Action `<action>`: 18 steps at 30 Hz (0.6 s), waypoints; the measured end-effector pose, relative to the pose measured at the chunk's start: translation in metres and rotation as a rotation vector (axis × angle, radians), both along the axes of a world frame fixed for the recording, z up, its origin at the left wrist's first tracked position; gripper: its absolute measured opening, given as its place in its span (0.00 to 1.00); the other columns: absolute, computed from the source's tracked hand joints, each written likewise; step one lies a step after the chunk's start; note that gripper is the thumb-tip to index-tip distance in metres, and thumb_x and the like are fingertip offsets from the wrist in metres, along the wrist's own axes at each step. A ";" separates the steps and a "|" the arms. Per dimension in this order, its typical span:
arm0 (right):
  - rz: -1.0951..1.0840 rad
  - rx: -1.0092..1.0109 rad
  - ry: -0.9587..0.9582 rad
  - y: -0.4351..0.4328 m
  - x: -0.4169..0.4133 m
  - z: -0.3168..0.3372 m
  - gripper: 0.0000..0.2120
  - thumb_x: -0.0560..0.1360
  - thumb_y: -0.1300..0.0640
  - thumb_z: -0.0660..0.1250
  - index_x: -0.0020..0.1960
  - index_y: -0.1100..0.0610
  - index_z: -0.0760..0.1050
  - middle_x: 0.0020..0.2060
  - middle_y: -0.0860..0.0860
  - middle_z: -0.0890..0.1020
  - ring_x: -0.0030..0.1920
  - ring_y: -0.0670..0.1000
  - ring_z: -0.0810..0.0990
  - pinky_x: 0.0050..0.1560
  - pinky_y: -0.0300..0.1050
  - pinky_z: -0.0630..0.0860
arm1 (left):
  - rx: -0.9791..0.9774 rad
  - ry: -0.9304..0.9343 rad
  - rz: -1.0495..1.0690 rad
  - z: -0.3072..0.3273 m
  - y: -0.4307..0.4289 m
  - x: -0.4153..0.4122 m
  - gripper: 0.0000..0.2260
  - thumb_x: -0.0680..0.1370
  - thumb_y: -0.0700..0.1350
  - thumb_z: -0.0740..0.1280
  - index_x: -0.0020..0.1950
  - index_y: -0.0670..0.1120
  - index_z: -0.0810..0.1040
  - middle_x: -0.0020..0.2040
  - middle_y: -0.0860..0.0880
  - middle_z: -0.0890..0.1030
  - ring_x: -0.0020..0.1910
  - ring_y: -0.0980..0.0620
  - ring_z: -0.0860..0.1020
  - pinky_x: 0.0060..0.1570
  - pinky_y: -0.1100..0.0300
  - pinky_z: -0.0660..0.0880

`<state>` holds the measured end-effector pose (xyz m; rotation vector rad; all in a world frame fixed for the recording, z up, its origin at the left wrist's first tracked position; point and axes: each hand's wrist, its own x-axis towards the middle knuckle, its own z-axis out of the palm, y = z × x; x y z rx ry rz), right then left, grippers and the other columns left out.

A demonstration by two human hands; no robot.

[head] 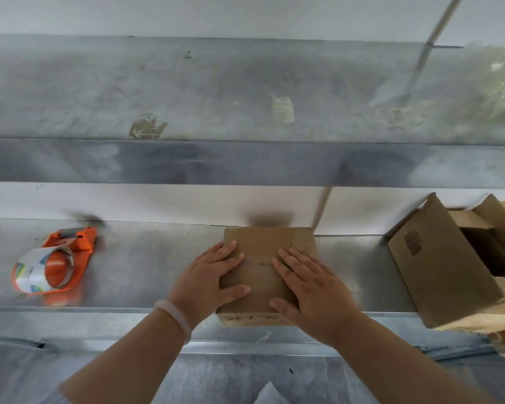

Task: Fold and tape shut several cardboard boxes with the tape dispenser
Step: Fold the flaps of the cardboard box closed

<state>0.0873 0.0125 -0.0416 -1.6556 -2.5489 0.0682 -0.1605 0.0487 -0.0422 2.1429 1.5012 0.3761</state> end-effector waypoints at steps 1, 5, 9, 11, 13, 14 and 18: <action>0.019 -0.005 -0.018 0.001 0.002 0.003 0.38 0.76 0.28 0.48 0.74 0.52 0.67 0.73 0.50 0.70 0.73 0.51 0.68 0.75 0.49 0.60 | -0.008 -0.005 0.007 0.001 -0.001 0.000 0.50 0.58 0.84 0.46 0.73 0.59 0.67 0.73 0.67 0.54 0.74 0.66 0.50 0.74 0.63 0.48; 0.122 -0.012 -0.058 0.007 0.011 0.005 0.43 0.74 0.25 0.50 0.74 0.55 0.68 0.73 0.51 0.70 0.73 0.51 0.67 0.72 0.50 0.56 | -0.041 -0.043 0.027 0.005 -0.002 0.002 0.48 0.59 0.83 0.48 0.72 0.61 0.67 0.72 0.70 0.53 0.74 0.67 0.49 0.75 0.62 0.49; 0.144 -0.034 0.010 0.009 0.012 -0.003 0.42 0.75 0.26 0.50 0.75 0.56 0.66 0.75 0.52 0.67 0.75 0.51 0.64 0.71 0.52 0.56 | -0.054 -0.071 0.042 0.003 -0.002 0.002 0.41 0.63 0.79 0.56 0.72 0.61 0.68 0.71 0.72 0.53 0.75 0.66 0.50 0.76 0.59 0.51; 0.151 -0.012 0.022 0.010 0.013 -0.004 0.42 0.75 0.26 0.50 0.74 0.56 0.68 0.74 0.51 0.68 0.74 0.51 0.65 0.70 0.51 0.57 | -0.066 -0.072 0.057 0.004 -0.004 0.004 0.33 0.70 0.70 0.65 0.73 0.60 0.67 0.73 0.71 0.54 0.76 0.65 0.50 0.76 0.57 0.51; 0.165 0.006 0.030 0.013 0.014 -0.006 0.42 0.75 0.26 0.50 0.73 0.56 0.69 0.73 0.51 0.69 0.74 0.50 0.65 0.70 0.51 0.58 | -0.027 -0.028 0.080 0.006 -0.007 0.006 0.29 0.73 0.64 0.67 0.73 0.61 0.66 0.75 0.68 0.55 0.76 0.64 0.51 0.76 0.56 0.52; 0.169 0.005 0.035 0.014 0.015 -0.008 0.42 0.74 0.25 0.50 0.73 0.56 0.69 0.73 0.50 0.70 0.74 0.49 0.64 0.70 0.51 0.58 | -0.002 -0.014 0.101 0.006 -0.009 0.005 0.29 0.74 0.64 0.66 0.74 0.61 0.66 0.75 0.66 0.57 0.76 0.63 0.52 0.76 0.55 0.53; 0.164 -0.050 0.048 0.019 0.017 -0.011 0.42 0.73 0.24 0.53 0.74 0.54 0.69 0.74 0.48 0.68 0.74 0.47 0.61 0.71 0.46 0.55 | 0.184 -0.163 0.374 -0.003 -0.021 -0.030 0.25 0.74 0.64 0.64 0.69 0.57 0.74 0.70 0.58 0.71 0.72 0.55 0.65 0.71 0.50 0.65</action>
